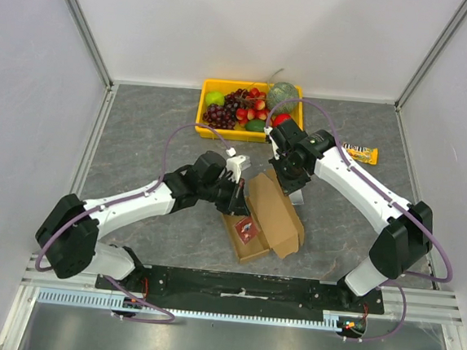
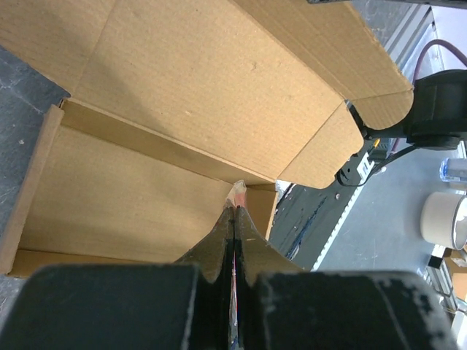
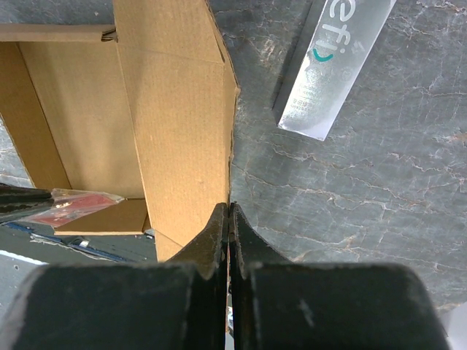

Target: Fold the paper box

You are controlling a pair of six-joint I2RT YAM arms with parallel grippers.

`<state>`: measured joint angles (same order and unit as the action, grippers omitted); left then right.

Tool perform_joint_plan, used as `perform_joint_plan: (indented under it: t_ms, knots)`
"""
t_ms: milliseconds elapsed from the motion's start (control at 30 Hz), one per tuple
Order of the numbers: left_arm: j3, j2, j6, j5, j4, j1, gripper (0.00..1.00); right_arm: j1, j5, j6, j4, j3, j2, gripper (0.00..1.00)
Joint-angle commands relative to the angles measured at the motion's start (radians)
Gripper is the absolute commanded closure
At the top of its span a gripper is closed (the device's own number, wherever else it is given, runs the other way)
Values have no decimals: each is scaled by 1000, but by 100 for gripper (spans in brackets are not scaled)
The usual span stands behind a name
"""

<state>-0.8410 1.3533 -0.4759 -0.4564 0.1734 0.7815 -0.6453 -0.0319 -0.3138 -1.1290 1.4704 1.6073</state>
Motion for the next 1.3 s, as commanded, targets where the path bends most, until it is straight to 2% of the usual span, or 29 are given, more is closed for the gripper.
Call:
perform_joint_plan:
  t_ms: [0,533,600,667,800,1033,1267]
  knots:
    - [-9,29,54,-50,-46,7,98,1,7,2,14,1,-30,100]
    - [-12,127,126,-38,-80,13,98,1,18,10,17,-4,-30,100]
    - [-18,132,137,-24,-65,15,84,1,17,13,18,-2,-33,100]
    - [-21,126,138,-5,-60,15,74,1,17,18,17,-2,-35,100]
    - [-35,101,151,28,-40,13,59,1,17,24,20,-4,-41,100]
    - [-67,32,171,82,14,-24,55,1,29,67,29,-4,-41,100]
    - [25,-167,112,30,-61,-217,55,-14,119,166,83,34,-50,100]
